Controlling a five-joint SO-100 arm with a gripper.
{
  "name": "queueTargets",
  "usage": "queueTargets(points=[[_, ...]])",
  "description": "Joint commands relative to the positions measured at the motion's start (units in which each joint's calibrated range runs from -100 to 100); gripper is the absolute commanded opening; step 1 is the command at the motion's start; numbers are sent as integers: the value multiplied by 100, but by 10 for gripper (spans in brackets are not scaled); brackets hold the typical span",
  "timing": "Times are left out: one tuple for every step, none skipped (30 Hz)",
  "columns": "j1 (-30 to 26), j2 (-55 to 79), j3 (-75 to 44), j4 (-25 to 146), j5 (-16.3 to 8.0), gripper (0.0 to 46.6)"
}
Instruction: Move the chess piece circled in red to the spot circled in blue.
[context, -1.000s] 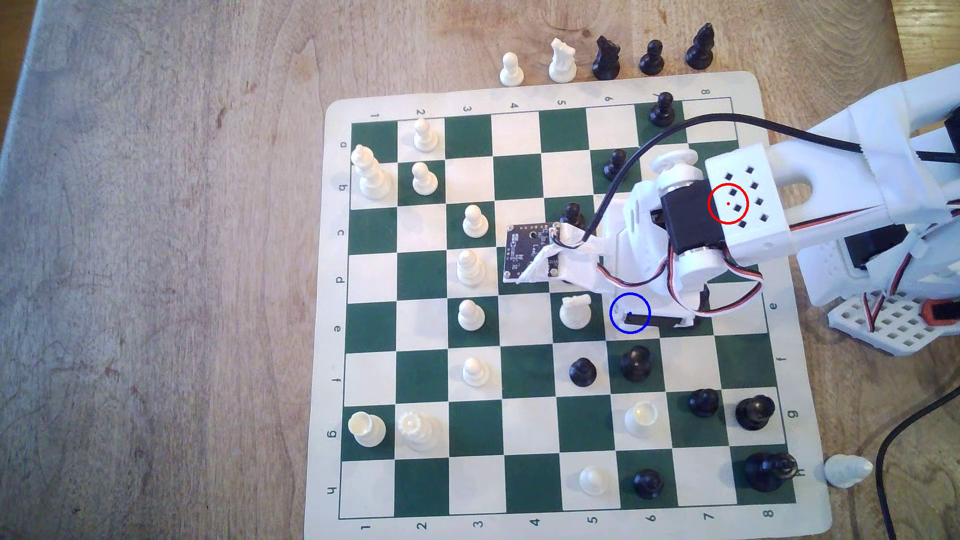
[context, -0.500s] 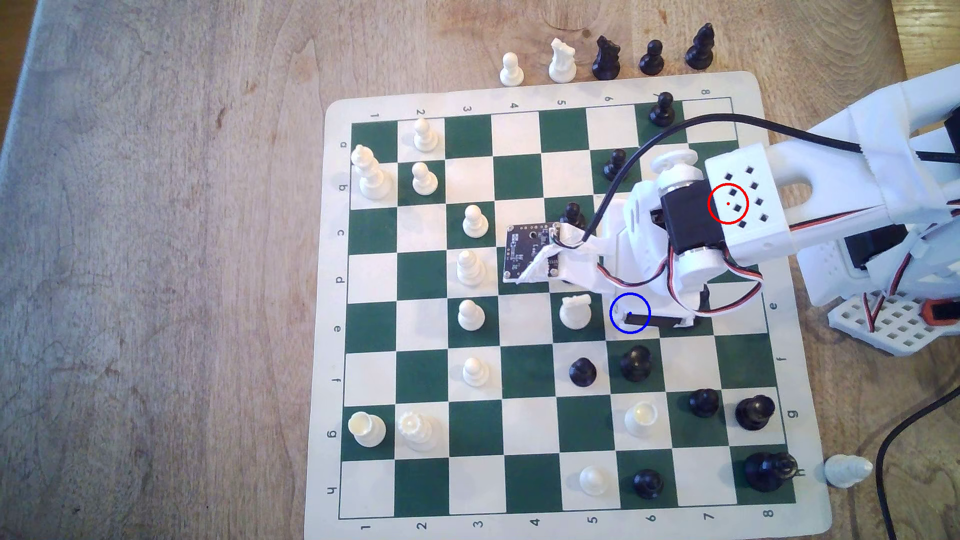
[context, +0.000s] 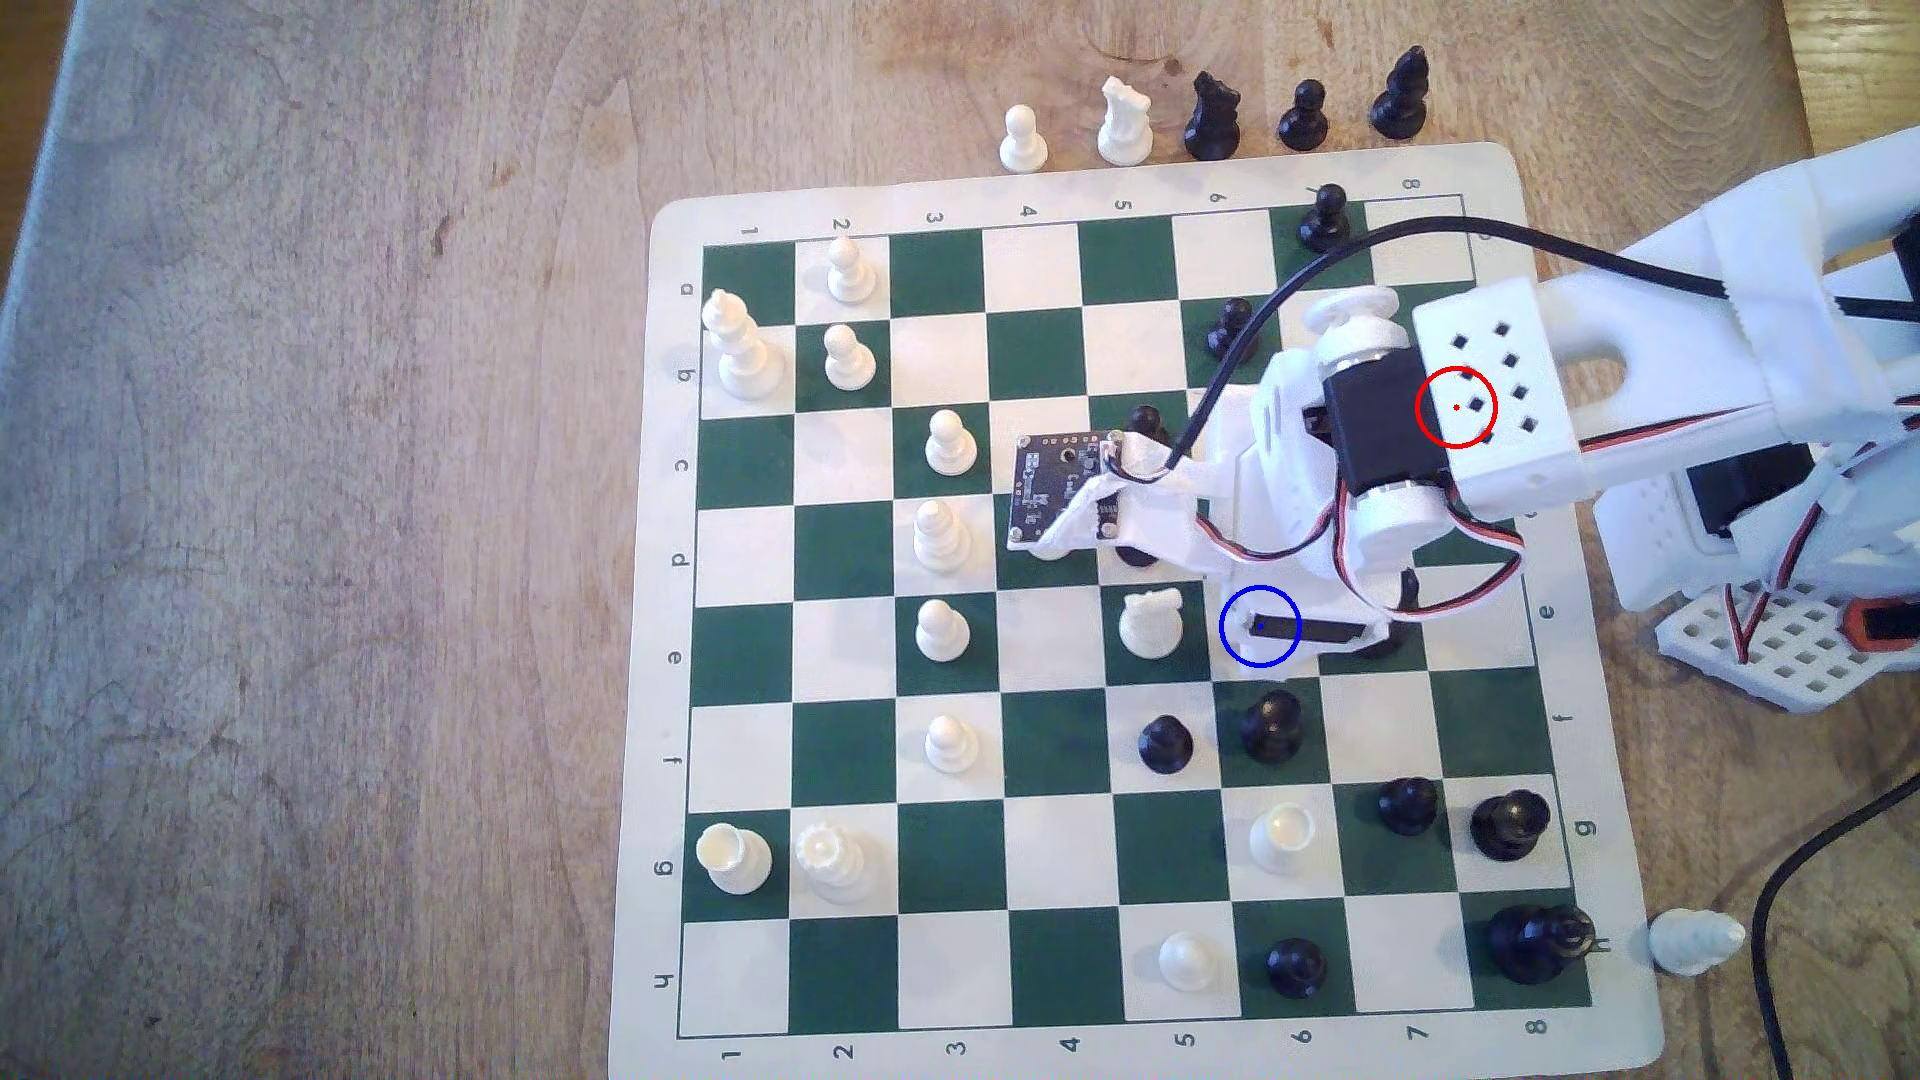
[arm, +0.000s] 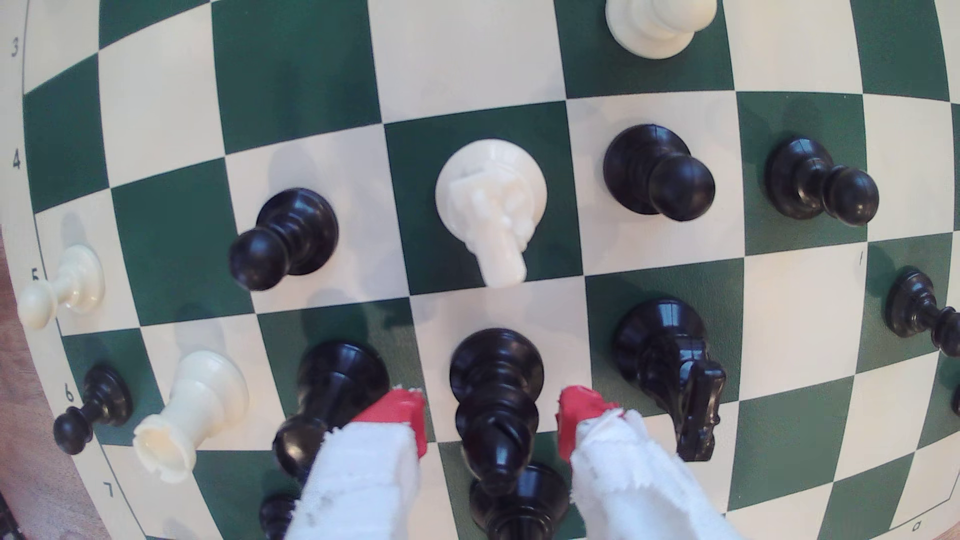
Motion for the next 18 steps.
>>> queueTargets(points=[[75,-609,-489,237,44,141],[83,-754,-507,368,49,140],[83,-838,-516,433,49,140],[75,-923,-516,491,49,142],[60,-1017,-525,556,49,143],[36,-1093,-525,630,49,144],[-3,-1254,-525,794,49,147],[-18,-1348,-516,884,49,148],[-18,-1458,-479,949,49,148],[-18,-1602,-434,1007,49,149],[-18,-1900,-334,1113,39,151],[-18,-2044,-289,1170,39,152],[-18,-2154,-262,1228,34,152],[-11,-2265,-226,1285,29,152],[-11,-2375,-189,1326,29,152],[-3,-2570,-90,1383,34,149],[-3,-2664,-8,1383,44,146],[-26,-2757,92,1392,49,143]])
